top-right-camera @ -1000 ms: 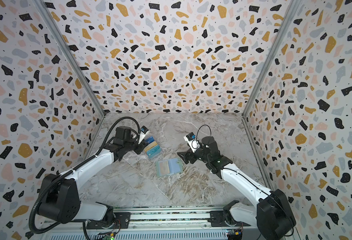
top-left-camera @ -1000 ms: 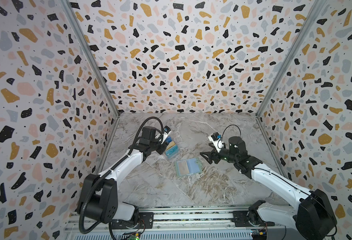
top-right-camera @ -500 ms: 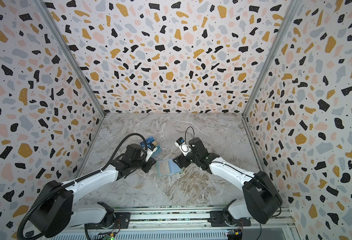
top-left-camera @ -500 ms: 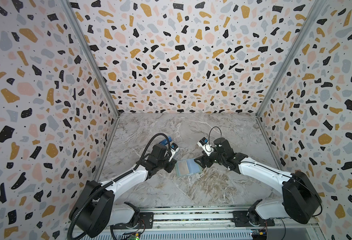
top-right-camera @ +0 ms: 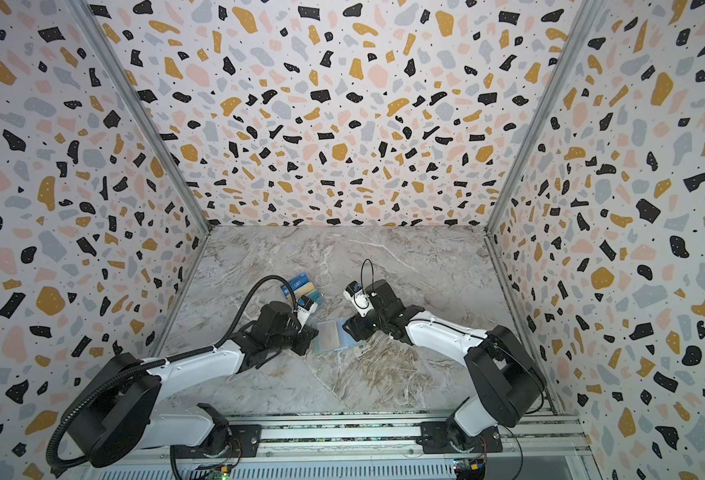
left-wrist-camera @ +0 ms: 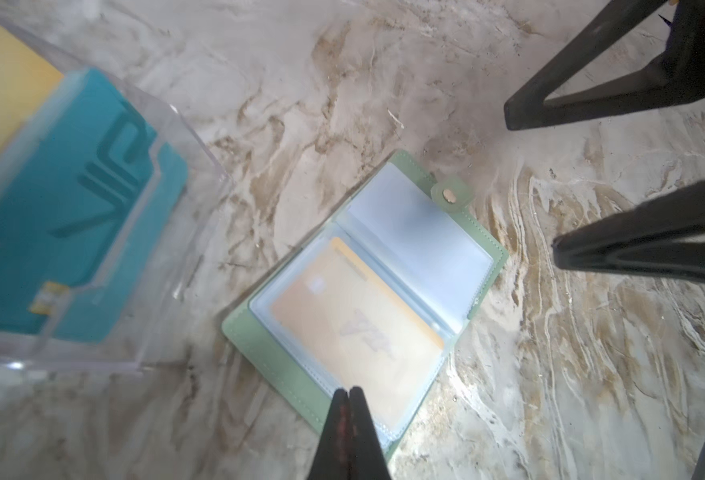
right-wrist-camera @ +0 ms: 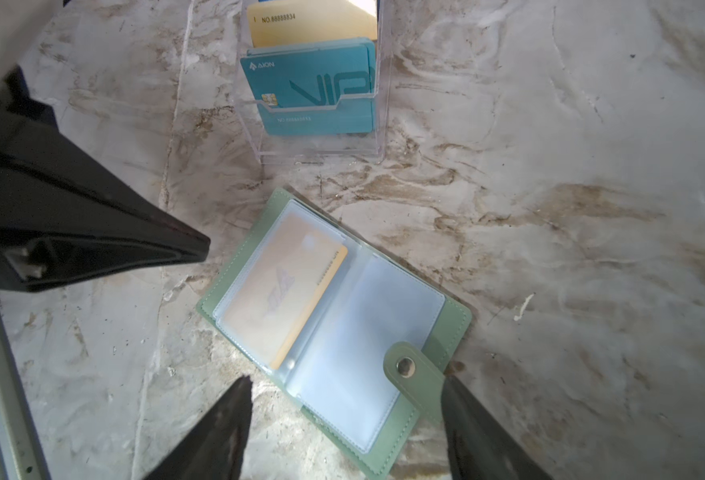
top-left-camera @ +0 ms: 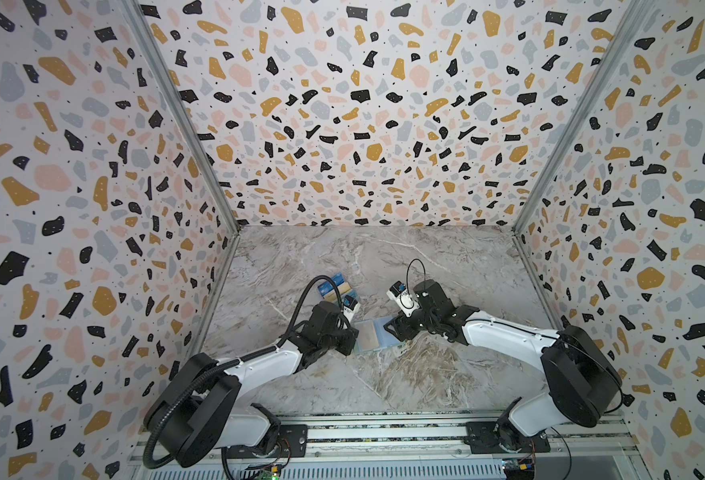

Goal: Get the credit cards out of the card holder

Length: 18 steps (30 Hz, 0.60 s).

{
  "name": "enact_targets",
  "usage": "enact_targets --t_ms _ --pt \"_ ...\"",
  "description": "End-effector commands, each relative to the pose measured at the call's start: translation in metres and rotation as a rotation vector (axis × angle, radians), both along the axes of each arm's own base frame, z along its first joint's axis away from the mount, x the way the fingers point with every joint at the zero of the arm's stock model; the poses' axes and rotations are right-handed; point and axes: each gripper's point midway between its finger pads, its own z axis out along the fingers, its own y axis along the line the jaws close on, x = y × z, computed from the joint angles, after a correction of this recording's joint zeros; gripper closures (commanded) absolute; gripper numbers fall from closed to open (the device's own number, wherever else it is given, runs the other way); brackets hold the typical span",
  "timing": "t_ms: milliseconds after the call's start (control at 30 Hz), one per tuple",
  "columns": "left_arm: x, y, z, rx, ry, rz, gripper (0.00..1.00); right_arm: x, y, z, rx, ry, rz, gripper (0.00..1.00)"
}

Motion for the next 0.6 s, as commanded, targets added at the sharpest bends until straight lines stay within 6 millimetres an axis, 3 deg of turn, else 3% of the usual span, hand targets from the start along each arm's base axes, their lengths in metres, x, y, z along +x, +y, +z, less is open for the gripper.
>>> enact_targets --t_ms 0,567 --pt "0.009 -0.007 0.008 -0.073 -0.044 0.050 1.00 0.008 0.010 0.009 0.000 -0.037 -0.022 0.29" --pt "-0.002 -0.007 -0.031 -0.030 0.035 0.039 1.00 -0.003 0.039 -0.006 -0.011 -0.074 0.018 0.36"
